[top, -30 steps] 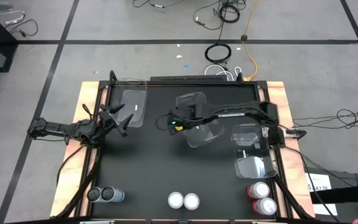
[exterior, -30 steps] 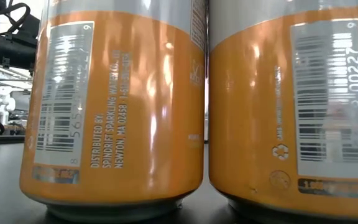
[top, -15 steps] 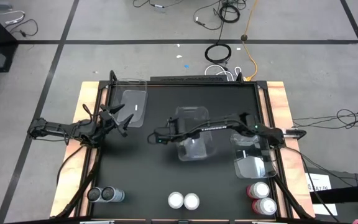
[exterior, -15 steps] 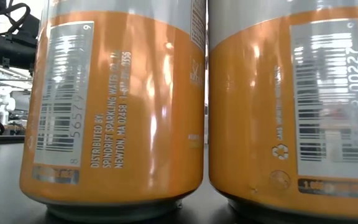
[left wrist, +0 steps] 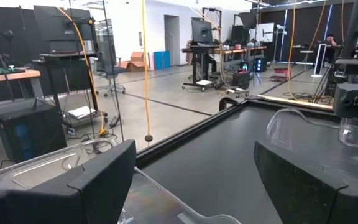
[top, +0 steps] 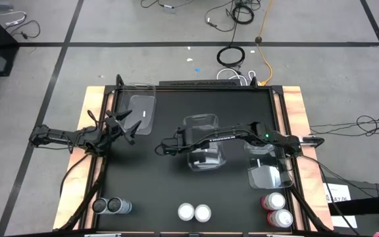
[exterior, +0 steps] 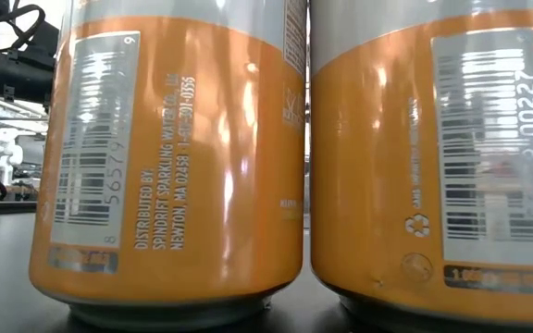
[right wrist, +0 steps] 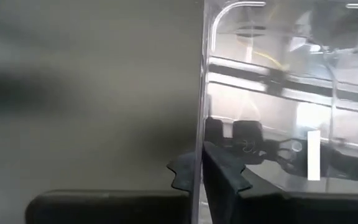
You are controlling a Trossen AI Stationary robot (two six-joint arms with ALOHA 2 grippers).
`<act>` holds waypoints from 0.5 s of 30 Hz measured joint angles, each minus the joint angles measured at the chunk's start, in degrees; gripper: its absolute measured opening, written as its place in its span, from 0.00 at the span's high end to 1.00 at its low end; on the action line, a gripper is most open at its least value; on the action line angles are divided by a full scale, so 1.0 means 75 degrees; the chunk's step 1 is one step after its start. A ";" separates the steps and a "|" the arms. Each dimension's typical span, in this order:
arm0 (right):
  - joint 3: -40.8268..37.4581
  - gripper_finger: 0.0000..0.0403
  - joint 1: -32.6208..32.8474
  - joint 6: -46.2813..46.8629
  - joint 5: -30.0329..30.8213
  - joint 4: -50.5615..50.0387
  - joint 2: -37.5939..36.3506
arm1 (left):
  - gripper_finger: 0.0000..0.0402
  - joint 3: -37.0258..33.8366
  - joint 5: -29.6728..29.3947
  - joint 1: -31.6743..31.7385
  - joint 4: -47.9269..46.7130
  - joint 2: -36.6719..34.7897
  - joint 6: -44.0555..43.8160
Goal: Sort soda cans
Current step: Move the top right transparent bin to the center, then move the right transparent bin to the center
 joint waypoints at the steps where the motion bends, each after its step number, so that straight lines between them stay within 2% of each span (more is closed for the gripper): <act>1: 0.0000 0.93 0.0000 -0.0077 0.0013 0.0024 -0.0001 | 0.16 -0.0001 0.0000 0.0000 0.0000 0.0000 0.0000; 10: 0.0000 0.80 0.0000 -0.0340 0.0035 0.0039 -0.0072 | 0.16 -0.0002 0.0000 -0.0002 0.0000 0.0000 0.0000; 15: 0.0132 0.74 0.0000 -0.0509 0.0372 -0.0009 -0.0186 | 0.16 0.0001 0.0000 0.0001 0.0003 0.0000 -0.0001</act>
